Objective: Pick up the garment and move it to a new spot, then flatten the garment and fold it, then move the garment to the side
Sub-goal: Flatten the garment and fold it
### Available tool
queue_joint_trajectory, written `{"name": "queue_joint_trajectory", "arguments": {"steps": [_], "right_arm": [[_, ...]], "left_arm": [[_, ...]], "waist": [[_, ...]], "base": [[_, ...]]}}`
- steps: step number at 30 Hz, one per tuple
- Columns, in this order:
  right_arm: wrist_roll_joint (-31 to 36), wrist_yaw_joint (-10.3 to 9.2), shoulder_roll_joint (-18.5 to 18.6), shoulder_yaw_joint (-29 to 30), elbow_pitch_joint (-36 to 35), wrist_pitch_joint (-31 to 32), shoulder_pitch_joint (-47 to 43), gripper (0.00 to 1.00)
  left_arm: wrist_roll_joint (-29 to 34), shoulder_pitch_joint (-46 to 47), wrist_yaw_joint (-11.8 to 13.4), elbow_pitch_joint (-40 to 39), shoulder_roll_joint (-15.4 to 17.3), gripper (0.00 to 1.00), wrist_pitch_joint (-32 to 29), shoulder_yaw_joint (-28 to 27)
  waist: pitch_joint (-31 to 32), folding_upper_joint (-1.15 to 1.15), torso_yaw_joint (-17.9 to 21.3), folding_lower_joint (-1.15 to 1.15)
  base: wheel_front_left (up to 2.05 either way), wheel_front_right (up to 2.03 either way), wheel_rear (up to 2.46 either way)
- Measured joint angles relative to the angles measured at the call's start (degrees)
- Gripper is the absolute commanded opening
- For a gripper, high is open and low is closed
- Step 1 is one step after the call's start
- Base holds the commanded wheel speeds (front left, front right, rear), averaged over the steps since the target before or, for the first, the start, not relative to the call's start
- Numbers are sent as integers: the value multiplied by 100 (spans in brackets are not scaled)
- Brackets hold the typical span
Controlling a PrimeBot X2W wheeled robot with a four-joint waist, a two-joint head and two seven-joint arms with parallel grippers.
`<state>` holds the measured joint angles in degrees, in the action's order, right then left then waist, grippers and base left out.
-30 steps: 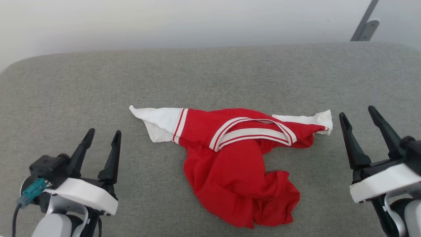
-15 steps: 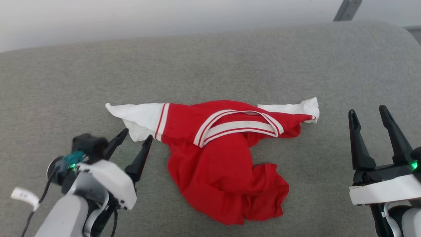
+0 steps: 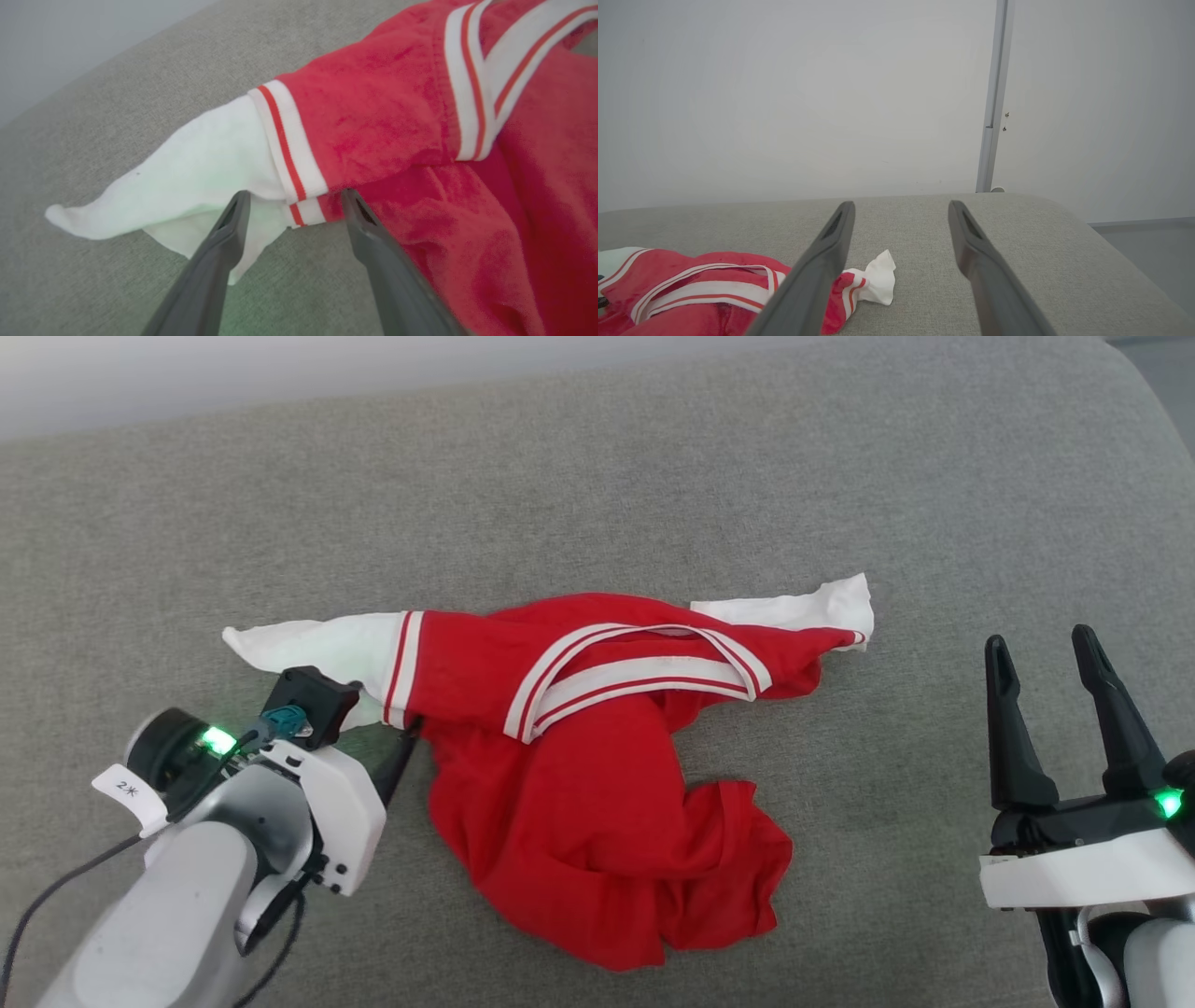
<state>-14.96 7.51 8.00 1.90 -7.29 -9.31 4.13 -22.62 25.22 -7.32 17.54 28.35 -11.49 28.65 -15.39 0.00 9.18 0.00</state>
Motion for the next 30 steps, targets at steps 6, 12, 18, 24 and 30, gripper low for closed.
{"name": "queue_joint_trajectory", "arguments": {"steps": [6, 12, 18, 24, 30], "right_arm": [[-38, 0, -38, -1, 24, -44, 4, 100], [-88, 0, -37, -11, 52, -62, 3, 100], [-109, 0, -18, -16, 49, -27, -7, 100], [-127, 0, -3, -19, 9, 32, -27, 100], [-155, 0, 7, -34, -41, 88, -26, 100]], "left_arm": [[527, 190, 75, 145, 235, 100, 199, 183], [950, 263, 316, -3, 467, 100, 344, 305], [949, 237, 330, -287, 502, 100, 353, 339], [1016, 229, 318, -420, 626, 100, 341, 465], [1204, 330, 253, -265, 659, 100, 459, 646]], "waist": [[-81, 0, 64, 0], [-61, 0, 28, 0], [-9, 0, -38, 0], [25, 0, -116, 0], [-10, 0, -129, 0]], "base": [[0, 0, 0], [0, 0, 0], [0, 0, 0], [0, 0, 0], [0, 0, 0]]}}
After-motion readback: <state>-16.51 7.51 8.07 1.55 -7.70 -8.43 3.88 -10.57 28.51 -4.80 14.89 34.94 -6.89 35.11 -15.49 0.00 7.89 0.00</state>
